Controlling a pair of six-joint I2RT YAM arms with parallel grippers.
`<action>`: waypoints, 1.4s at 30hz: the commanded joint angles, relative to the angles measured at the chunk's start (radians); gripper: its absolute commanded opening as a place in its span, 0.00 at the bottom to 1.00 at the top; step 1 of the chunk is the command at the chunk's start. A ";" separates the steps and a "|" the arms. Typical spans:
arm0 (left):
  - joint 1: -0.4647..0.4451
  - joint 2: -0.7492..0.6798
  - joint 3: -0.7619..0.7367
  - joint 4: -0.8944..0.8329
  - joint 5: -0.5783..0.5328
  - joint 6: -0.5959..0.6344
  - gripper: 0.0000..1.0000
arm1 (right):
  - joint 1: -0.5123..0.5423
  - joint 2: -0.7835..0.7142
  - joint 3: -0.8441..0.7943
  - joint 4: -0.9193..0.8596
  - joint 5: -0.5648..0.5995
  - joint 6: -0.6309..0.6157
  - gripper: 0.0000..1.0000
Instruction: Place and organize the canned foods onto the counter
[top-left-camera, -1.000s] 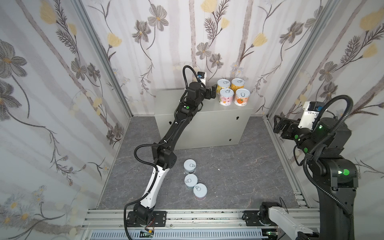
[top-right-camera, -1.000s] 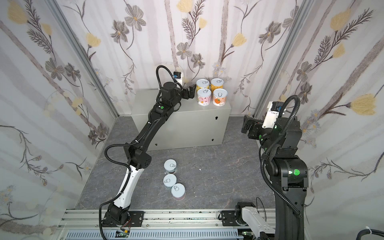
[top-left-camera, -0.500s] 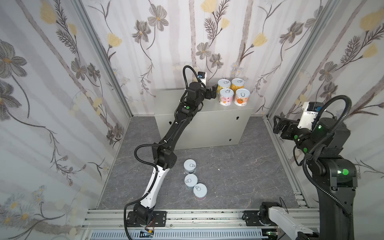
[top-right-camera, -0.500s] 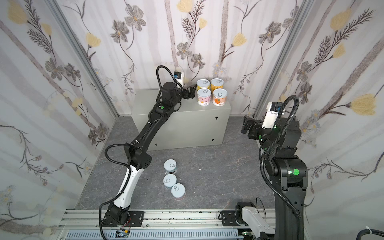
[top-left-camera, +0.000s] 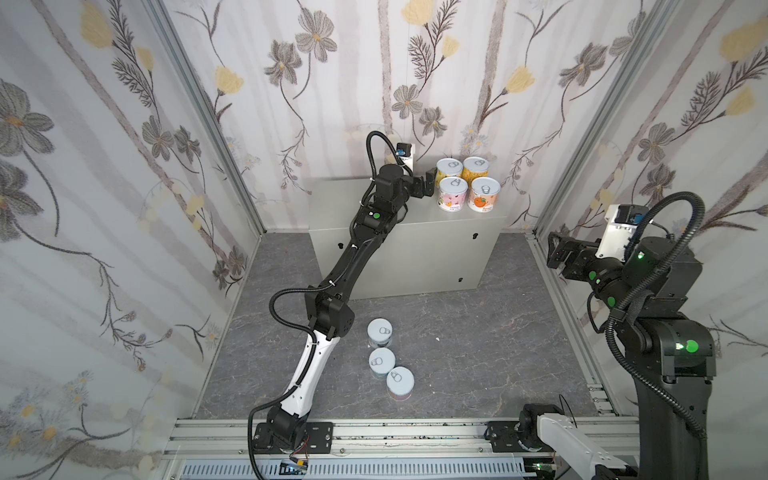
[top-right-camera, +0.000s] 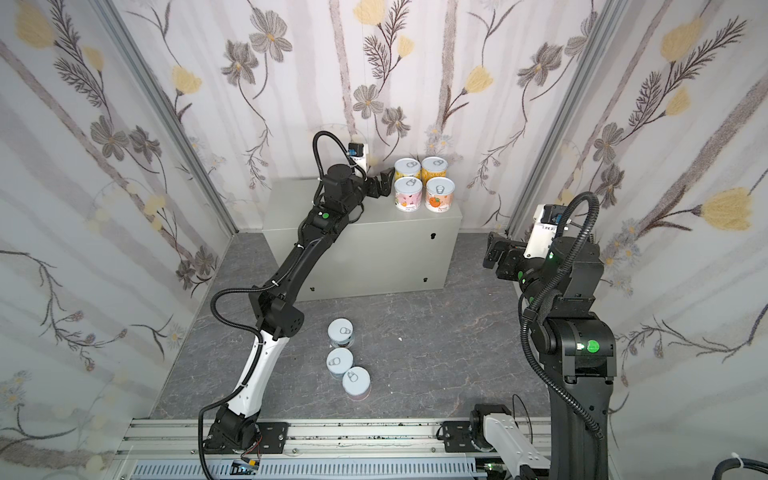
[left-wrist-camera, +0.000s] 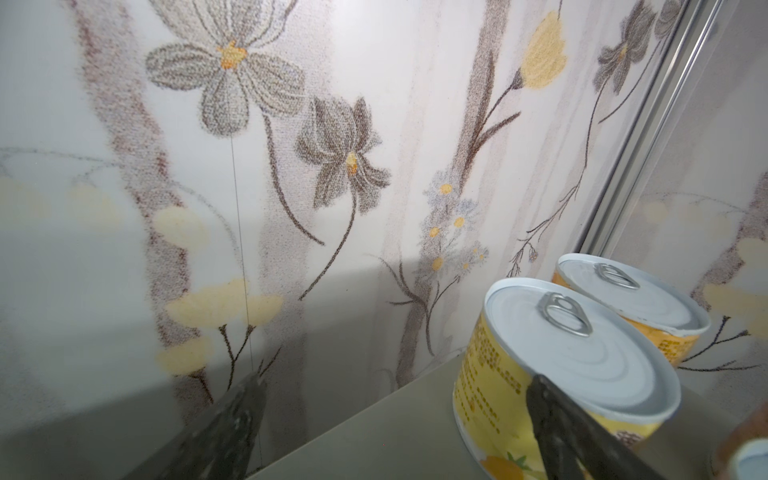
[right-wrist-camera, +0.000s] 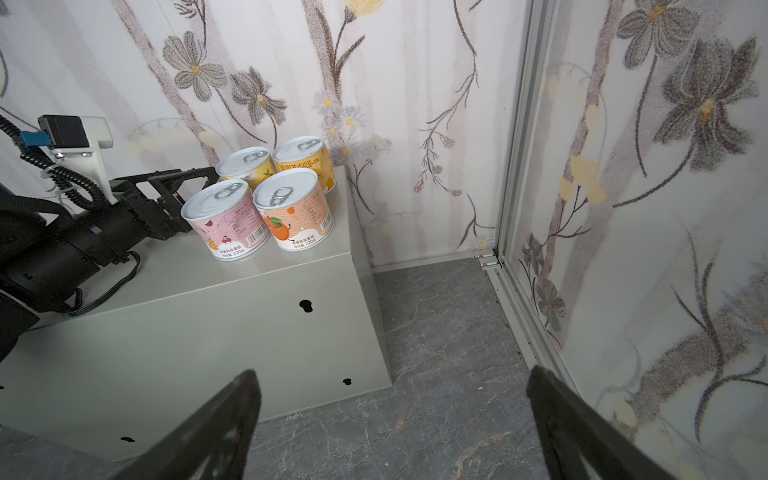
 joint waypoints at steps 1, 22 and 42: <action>0.007 0.002 0.001 0.000 -0.030 -0.006 1.00 | 0.001 0.006 -0.003 0.008 0.010 -0.005 1.00; -0.016 -0.216 -0.254 -0.100 -0.035 0.064 1.00 | 0.002 0.003 -0.017 0.030 -0.024 0.006 1.00; -0.006 -0.201 -0.181 -0.134 0.039 0.034 1.00 | 0.002 -0.010 -0.024 0.031 -0.028 0.009 1.00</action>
